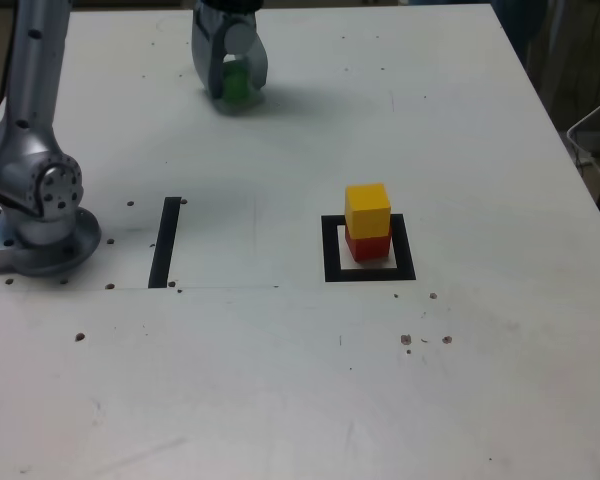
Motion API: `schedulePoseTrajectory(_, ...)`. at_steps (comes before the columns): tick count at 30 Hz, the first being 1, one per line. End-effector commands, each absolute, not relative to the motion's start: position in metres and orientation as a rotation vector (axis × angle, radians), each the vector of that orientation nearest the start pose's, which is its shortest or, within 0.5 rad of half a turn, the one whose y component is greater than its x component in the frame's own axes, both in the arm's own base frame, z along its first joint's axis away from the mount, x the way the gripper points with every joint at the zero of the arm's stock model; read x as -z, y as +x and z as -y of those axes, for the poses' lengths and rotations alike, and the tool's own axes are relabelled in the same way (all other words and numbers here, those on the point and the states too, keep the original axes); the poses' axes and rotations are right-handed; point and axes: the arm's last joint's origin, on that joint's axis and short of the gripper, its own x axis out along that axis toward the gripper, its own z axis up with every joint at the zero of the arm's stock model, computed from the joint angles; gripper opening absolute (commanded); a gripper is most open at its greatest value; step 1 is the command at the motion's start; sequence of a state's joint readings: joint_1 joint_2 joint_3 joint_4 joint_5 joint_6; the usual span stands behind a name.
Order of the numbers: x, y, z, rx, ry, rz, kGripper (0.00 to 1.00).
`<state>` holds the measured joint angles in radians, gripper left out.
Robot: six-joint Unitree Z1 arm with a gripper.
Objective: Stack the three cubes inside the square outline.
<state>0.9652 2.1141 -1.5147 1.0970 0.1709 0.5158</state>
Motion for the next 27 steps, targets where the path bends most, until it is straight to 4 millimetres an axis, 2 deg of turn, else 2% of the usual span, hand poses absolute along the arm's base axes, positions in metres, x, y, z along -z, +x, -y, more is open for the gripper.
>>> schedulePoseTrajectory(1,-0.21,0.21,-0.314,-0.374,-0.319,-1.753,0.0)
schedulePoseTrajectory(6,-0.232,0.22,-0.299,-0.354,-0.267,-1.726,0.0)
schedulePoseTrajectory(11,-0.267,0.251,-0.261,-0.269,-0.149,-1.697,0.0)
schedulePoseTrajectory(18,-0.311,0.297,-0.176,-0.128,-0.035,-1.653,0.0)
schedulePoseTrajectory(23,-0.336,0.312,-0.111,-0.079,-0.001,-1.616,0.0)
schedulePoseTrajectory(27,-0.347,0.317,-0.069,-0.062,0.014,-1.611,0.0)
